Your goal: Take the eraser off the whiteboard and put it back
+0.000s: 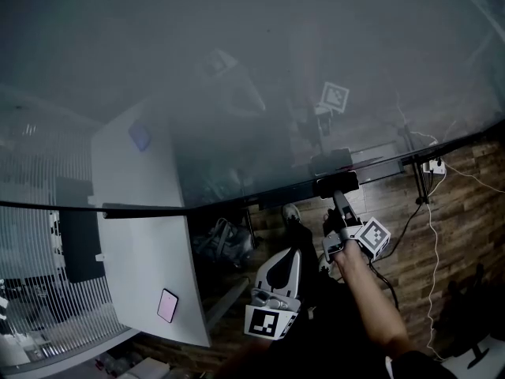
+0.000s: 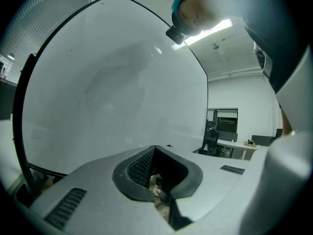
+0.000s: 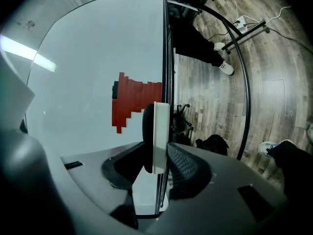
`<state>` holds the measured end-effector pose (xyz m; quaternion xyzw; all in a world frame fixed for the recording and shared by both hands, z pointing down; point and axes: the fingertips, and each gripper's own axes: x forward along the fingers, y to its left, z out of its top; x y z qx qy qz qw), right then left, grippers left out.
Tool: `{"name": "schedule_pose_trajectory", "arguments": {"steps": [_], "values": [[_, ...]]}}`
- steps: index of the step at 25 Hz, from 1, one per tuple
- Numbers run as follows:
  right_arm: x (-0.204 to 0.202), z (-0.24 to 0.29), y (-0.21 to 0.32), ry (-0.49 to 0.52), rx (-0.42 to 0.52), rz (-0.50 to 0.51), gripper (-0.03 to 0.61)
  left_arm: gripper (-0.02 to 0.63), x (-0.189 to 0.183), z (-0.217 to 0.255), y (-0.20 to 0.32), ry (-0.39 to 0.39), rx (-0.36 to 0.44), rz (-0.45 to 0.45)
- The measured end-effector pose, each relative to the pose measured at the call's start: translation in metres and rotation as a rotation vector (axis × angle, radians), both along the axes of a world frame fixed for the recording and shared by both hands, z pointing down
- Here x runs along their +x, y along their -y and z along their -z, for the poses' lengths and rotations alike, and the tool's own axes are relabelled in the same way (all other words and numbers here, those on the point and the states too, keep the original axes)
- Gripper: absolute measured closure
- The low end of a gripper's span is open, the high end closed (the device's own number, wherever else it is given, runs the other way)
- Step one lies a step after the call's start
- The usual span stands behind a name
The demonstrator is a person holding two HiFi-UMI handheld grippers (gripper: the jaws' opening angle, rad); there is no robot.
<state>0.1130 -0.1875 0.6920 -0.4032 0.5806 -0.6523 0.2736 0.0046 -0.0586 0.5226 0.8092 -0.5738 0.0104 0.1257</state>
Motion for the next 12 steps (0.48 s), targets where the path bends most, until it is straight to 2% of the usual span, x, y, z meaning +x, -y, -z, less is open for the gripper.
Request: {"name": "schedule_pose_trajectory", "arguments": {"steps": [2,6,12], "values": [[-0.0003,-0.0012,-0.0023,0.0,-0.003,0.003,0.426,0.606,-0.001,0.0003,-0.0003,0.005,0.018,0.0],[0.0007,-0.0026,-0.0043,-0.005,-0.002,0.008,0.43,0.606,0.0032,-0.0032,-0.0017,-0.021,-0.039,0.002],[0.0017,-0.0004,-0.0069,-0.008,0.008,0.016,0.433,0.606,0.0026,-0.0012,-0.0033,-0.014,-0.009,0.008]]}}
